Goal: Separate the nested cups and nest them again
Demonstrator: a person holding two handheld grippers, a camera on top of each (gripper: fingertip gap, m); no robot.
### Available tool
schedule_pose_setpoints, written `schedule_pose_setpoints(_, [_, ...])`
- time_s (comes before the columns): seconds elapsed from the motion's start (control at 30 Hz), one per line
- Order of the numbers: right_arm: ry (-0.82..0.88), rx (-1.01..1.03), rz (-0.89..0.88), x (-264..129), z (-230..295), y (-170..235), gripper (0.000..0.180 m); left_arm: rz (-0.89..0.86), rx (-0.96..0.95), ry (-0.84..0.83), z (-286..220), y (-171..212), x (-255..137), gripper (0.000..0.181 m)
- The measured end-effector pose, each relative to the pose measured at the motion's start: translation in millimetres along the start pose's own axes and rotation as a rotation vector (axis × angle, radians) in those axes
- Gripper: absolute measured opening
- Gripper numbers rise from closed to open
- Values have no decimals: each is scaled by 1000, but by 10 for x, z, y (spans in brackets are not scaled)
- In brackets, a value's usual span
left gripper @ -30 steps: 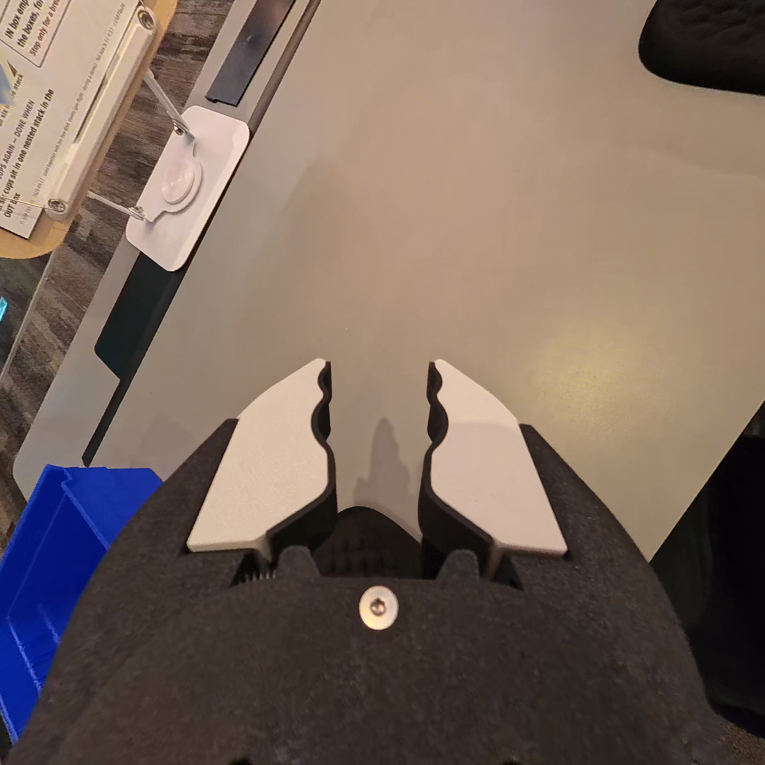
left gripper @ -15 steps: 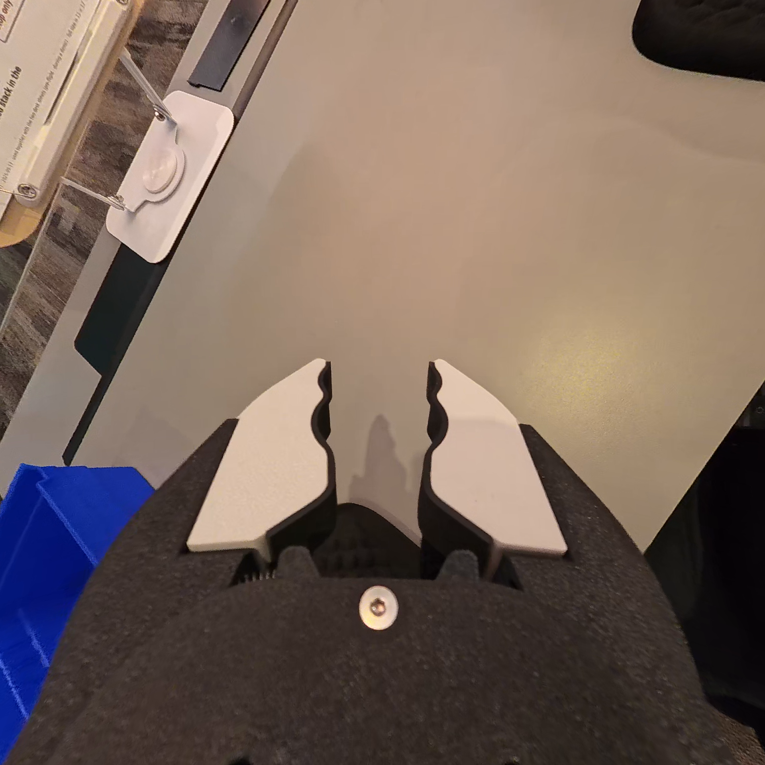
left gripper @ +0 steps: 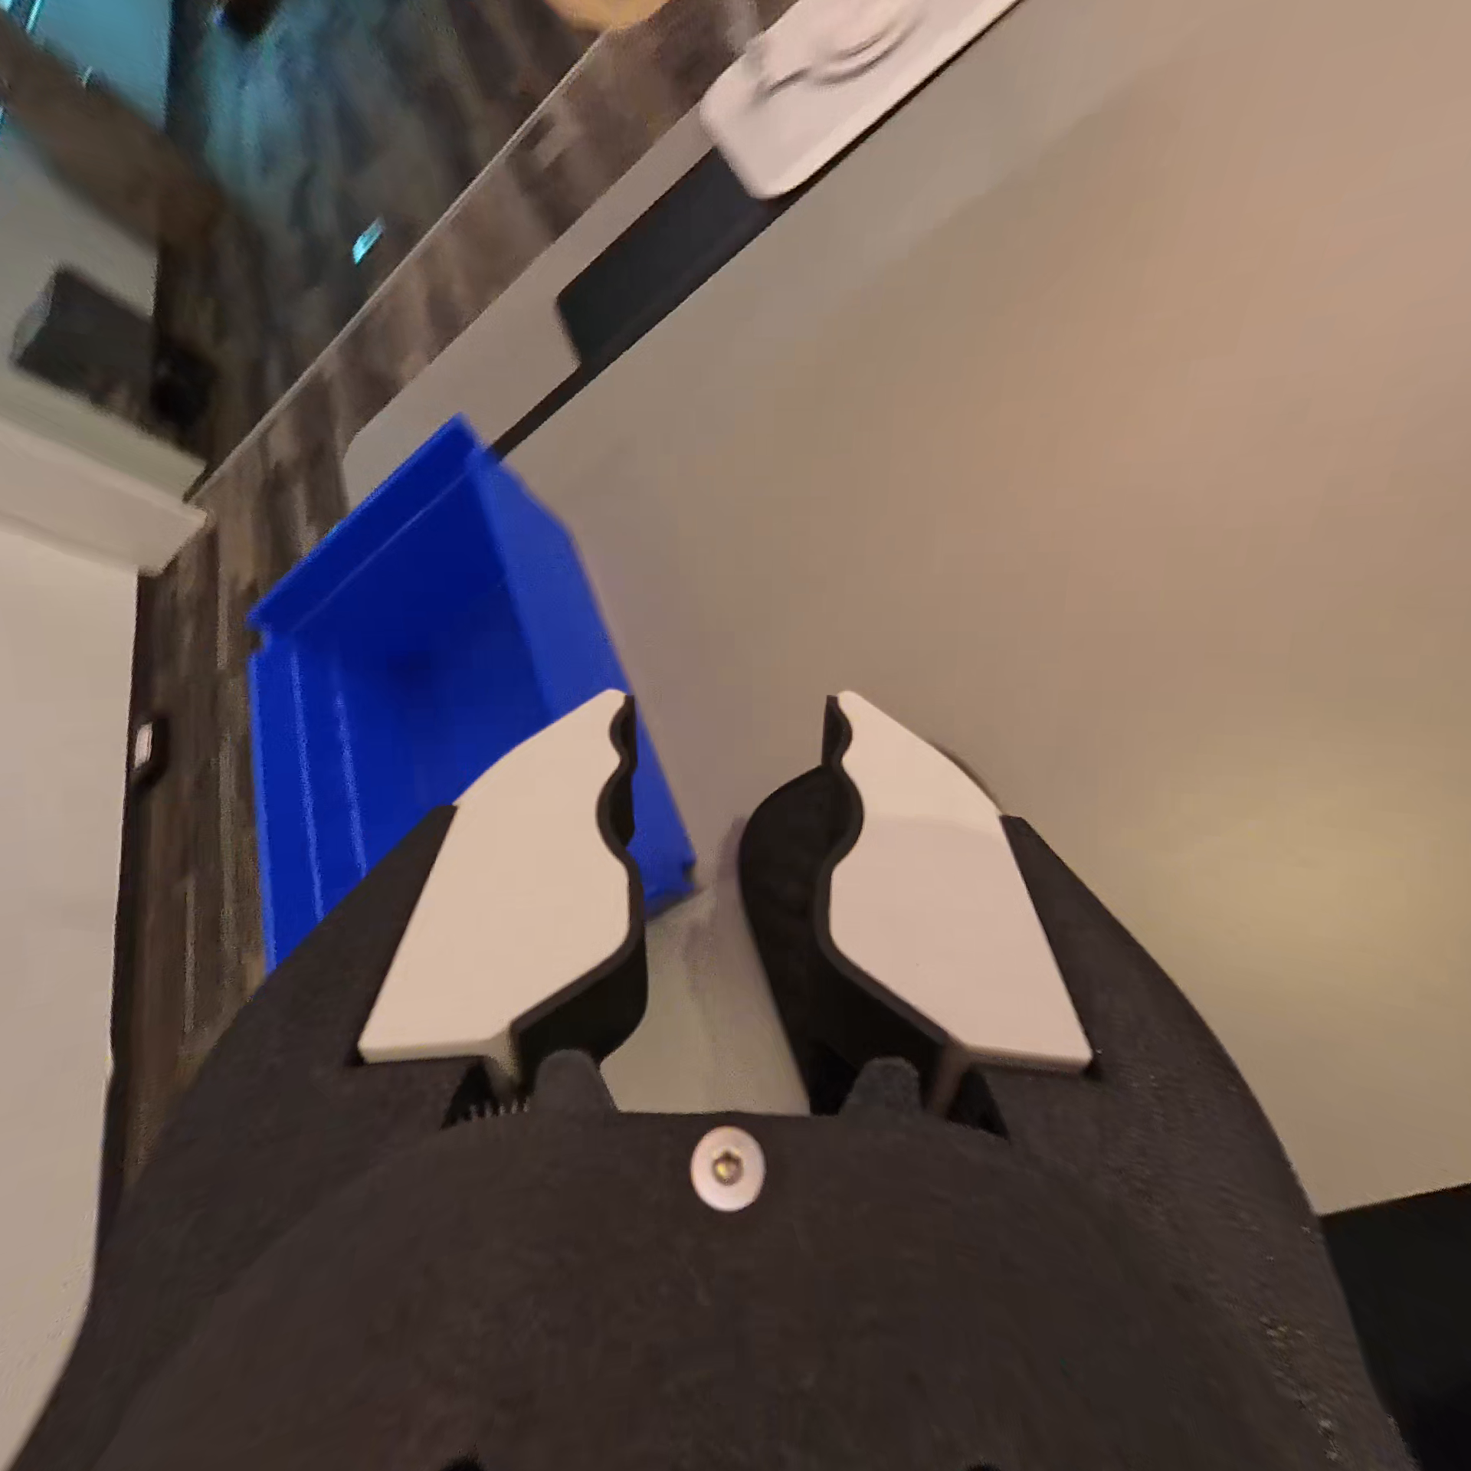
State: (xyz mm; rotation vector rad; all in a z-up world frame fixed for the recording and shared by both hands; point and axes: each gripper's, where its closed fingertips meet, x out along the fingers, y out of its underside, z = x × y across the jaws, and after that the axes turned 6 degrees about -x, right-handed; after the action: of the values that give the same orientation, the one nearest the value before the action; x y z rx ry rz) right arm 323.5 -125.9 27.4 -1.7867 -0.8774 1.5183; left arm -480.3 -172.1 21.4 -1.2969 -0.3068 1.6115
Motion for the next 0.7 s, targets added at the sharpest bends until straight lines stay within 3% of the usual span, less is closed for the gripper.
schedule_pose_setpoints(0.1, [-33,-21,262,313,-350,575,66,71,-132,-61,437,296,30,52])
schedule_pose_setpoints(0.3, [-160,-38,494,577,-322,1227,58,212,-359,-117,949,843,483,64])
schedule_pose_setpoints(0.47, [-179,-98,603,660,-226,1369,16,170,-472,-137,1137,899,739,60])
schedule_pose_setpoints(0.6, [-186,-96,672,635,-185,1395,12,126,-587,-60,1090,830,833,51])
schedule_pose_setpoints(0.7, [-189,-119,730,616,-186,1411,19,91,-660,52,938,678,825,58])
